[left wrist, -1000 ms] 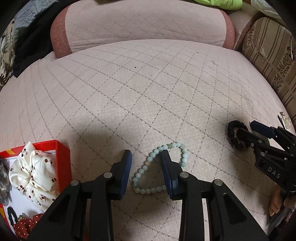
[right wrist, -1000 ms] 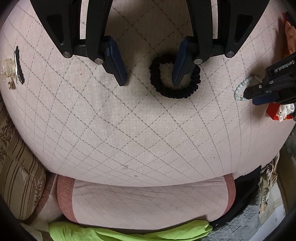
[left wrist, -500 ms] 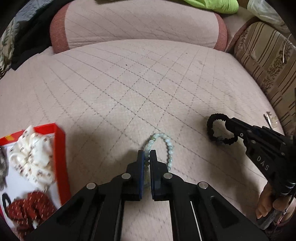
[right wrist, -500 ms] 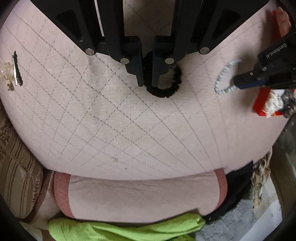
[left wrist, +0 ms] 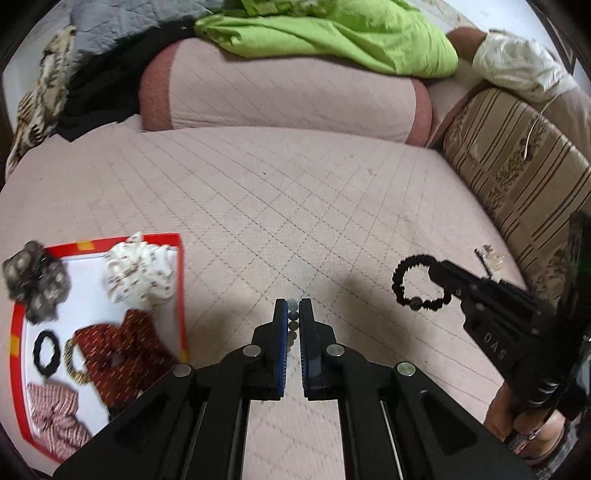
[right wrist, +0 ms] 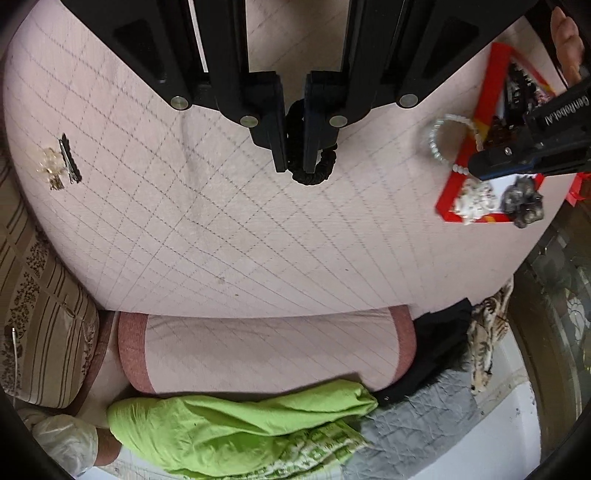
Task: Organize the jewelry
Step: 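Carry green bracelet with left tool while right tool carries black beaded bracelet into the tray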
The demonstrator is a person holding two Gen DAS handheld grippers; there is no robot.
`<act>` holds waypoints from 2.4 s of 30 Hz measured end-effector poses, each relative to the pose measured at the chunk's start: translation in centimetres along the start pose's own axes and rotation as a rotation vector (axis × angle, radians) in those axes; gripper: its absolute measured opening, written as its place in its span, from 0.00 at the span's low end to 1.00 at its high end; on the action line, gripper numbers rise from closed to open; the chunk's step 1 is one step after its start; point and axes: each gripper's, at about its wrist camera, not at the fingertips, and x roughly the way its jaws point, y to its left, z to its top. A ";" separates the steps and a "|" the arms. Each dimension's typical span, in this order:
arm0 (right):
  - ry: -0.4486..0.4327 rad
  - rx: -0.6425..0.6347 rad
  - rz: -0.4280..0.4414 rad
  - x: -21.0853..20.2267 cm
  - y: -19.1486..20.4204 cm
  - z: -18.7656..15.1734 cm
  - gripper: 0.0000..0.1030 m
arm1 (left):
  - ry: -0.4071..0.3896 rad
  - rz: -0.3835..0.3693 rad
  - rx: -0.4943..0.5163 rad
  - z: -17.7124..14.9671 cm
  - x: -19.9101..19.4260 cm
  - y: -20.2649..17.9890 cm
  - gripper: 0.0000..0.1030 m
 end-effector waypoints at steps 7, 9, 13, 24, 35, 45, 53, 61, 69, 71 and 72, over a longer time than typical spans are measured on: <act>-0.025 0.001 0.030 -3.1 1.7 -0.9 0.09 | -0.078 0.030 -0.010 -1.5 -5.0 0.6 0.05; -0.033 -0.001 0.039 -3.9 2.3 -1.1 0.09 | -0.100 0.036 -0.008 -2.0 -6.3 0.7 0.05; -0.047 -0.013 0.054 -5.4 3.5 -1.6 0.09 | -0.131 0.033 -0.012 -2.8 -8.4 1.1 0.05; -0.072 -0.071 0.110 -8.4 7.3 -2.6 0.09 | -0.198 0.029 -0.100 -4.0 -13.7 4.4 0.05; -0.084 -0.139 0.166 -10.0 11.1 -2.6 0.09 | -0.246 0.123 -0.103 -5.0 -15.8 5.3 0.05; -0.050 -0.164 0.156 -9.3 15.2 -2.0 0.09 | -0.276 0.208 -0.111 -5.8 -16.4 6.9 0.05; -0.032 -0.184 0.141 -9.0 17.9 -2.1 0.09 | -0.268 0.231 -0.163 -6.6 -16.1 9.9 0.05; 0.002 -0.206 0.112 -8.1 20.2 -2.4 0.09 | -0.256 0.250 -0.202 -7.4 -15.3 12.7 0.05; 0.027 -0.219 0.092 -6.9 22.9 -1.9 0.09 | -0.243 0.298 -0.204 -7.5 -14.7 15.7 0.05; 0.030 -0.220 0.094 -6.6 23.5 -1.7 0.09 | -0.236 0.309 -0.206 -7.6 -14.5 16.3 0.05; 0.031 -0.222 0.092 -6.4 23.9 -1.5 0.09 | -0.231 0.313 -0.207 -7.7 -14.4 16.7 0.05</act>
